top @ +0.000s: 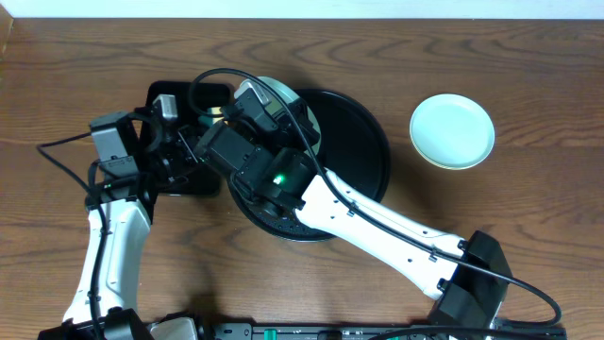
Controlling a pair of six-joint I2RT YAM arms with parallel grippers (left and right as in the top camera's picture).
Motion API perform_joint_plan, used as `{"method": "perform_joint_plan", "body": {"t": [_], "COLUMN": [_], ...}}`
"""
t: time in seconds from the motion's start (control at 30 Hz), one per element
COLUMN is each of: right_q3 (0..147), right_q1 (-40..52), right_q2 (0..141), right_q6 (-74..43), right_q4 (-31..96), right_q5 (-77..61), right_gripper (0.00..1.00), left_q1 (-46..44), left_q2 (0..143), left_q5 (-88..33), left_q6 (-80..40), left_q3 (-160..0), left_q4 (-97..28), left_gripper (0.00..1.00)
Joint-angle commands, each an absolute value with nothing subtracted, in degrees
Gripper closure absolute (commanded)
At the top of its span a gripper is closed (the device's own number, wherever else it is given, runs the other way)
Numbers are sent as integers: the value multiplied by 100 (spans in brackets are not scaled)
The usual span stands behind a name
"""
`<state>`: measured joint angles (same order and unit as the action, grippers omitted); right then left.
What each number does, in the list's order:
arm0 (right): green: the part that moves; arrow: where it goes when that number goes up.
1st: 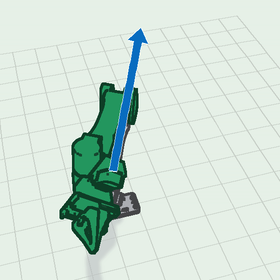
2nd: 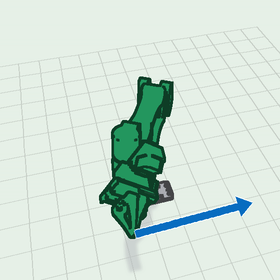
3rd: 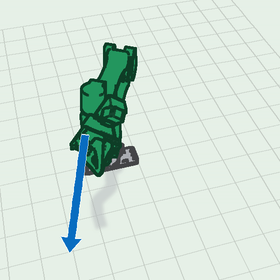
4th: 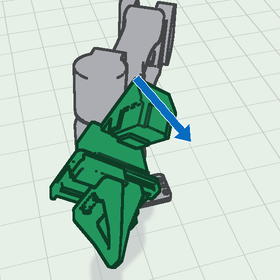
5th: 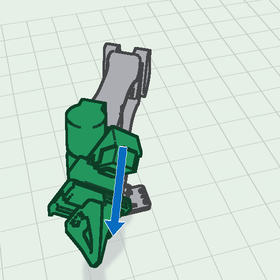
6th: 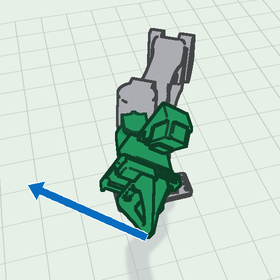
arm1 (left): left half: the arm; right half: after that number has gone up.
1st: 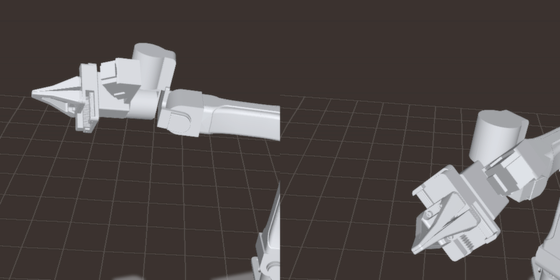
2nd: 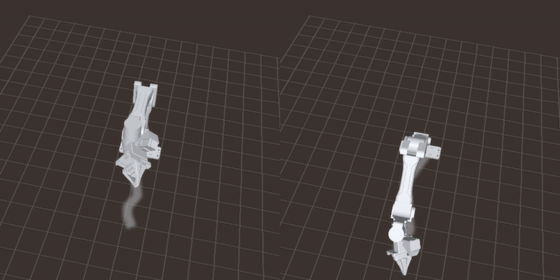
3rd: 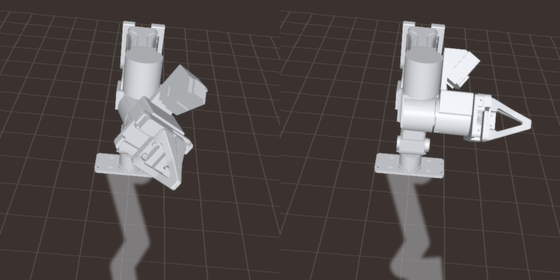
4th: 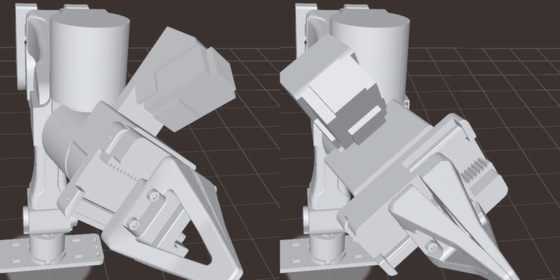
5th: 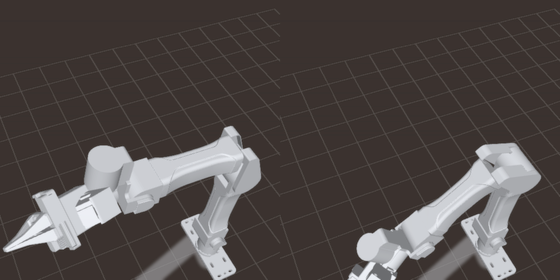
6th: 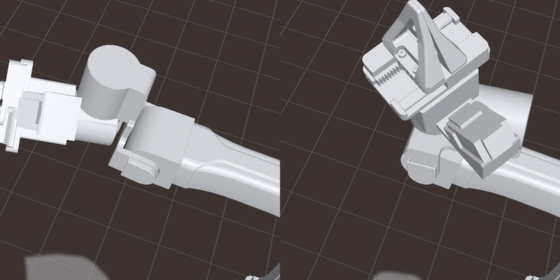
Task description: Clean dirty plates on tray and stack at the side
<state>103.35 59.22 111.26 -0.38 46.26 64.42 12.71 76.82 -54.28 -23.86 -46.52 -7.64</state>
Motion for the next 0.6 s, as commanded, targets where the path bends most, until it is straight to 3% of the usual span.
{"method": "perform_joint_plan", "body": {"t": [0.0, 0.57], "right_q3": [10425, 10425], "right_q1": [5933, 6195], "right_q2": [10986, 10986], "right_q6": [-185, -163], "right_q4": [4571, 4438], "right_q5": [6525, 6530], "right_gripper": [99, 99], "left_q1": [1068, 725], "left_q2": [7701, 7706], "left_q5": [-5765, -4340], "left_q6": [-2438, -2440], "left_q3": [-4696, -4696], "left_q4": [-768, -91], "left_gripper": [92, 92]}}
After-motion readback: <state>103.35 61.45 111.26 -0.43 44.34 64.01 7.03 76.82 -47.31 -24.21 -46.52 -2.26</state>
